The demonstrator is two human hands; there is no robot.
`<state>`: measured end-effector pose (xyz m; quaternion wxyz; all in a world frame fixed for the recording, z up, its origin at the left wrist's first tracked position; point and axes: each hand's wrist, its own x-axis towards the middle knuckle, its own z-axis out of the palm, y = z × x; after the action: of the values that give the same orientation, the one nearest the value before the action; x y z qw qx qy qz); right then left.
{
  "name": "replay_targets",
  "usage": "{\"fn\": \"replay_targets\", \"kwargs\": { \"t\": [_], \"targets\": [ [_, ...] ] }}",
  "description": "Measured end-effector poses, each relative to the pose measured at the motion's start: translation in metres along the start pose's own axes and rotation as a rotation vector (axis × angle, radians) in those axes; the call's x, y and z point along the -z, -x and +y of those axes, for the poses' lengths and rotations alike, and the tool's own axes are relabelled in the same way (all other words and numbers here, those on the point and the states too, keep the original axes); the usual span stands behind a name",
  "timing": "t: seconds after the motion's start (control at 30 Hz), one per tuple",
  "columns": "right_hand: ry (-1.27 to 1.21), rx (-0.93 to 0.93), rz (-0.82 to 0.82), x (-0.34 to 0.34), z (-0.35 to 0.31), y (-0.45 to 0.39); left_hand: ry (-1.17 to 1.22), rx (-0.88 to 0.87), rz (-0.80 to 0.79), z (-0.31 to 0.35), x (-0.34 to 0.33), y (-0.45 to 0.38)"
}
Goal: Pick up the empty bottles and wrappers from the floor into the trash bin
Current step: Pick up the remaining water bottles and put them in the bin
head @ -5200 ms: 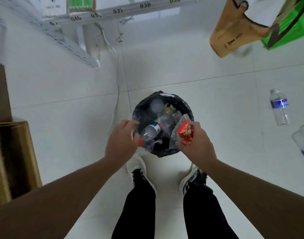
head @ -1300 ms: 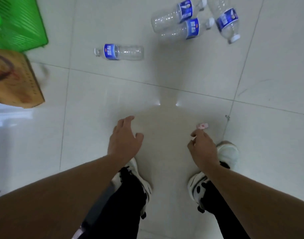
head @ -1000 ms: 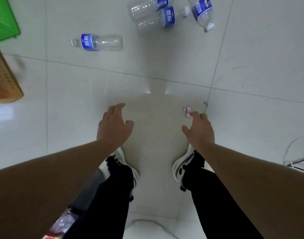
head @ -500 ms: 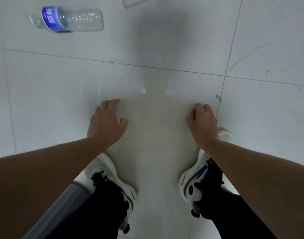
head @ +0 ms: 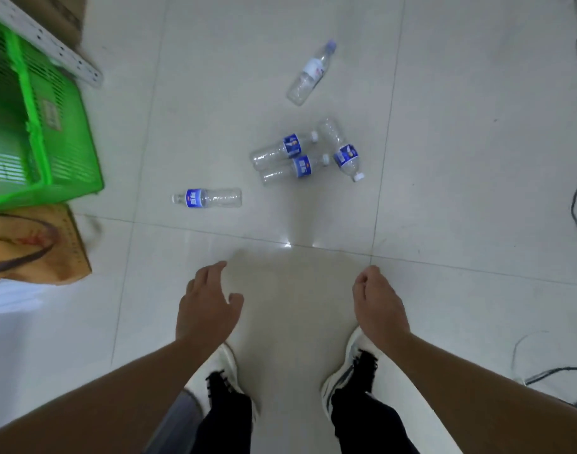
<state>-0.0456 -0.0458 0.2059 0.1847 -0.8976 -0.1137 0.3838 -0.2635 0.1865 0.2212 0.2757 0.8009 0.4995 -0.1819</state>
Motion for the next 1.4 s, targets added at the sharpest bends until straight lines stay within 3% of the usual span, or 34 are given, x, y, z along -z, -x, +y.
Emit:
{"fn": "replay_targets", "kwargs": {
  "t": [0.3,0.63,0.93,1.2,1.4],
  "targets": [
    [0.131,0.12,-0.034,0.094,-0.088,0.003,0.091,0.042,0.094,0.058,0.094,0.008],
    [0.201,0.106,0.061,0.098,-0.15,-0.077,0.106,0.025,-0.004,0.027,0.106,-0.096],
    [0.225,-0.012,0.133,0.052,-0.133,-0.237,-0.165,-0.107,-0.069,-0.017,0.064,-0.241],
    [0.313,-0.008,0.085,-0.01,-0.084,-0.409,-0.383,-0.346,-0.052,-0.068,-0.042,-0.362],
    [0.404,0.025,0.122,-0.034,-0.065,-0.456,-0.493,-0.32,-0.013,-0.059,-0.067,-0.388]
  ]
}}
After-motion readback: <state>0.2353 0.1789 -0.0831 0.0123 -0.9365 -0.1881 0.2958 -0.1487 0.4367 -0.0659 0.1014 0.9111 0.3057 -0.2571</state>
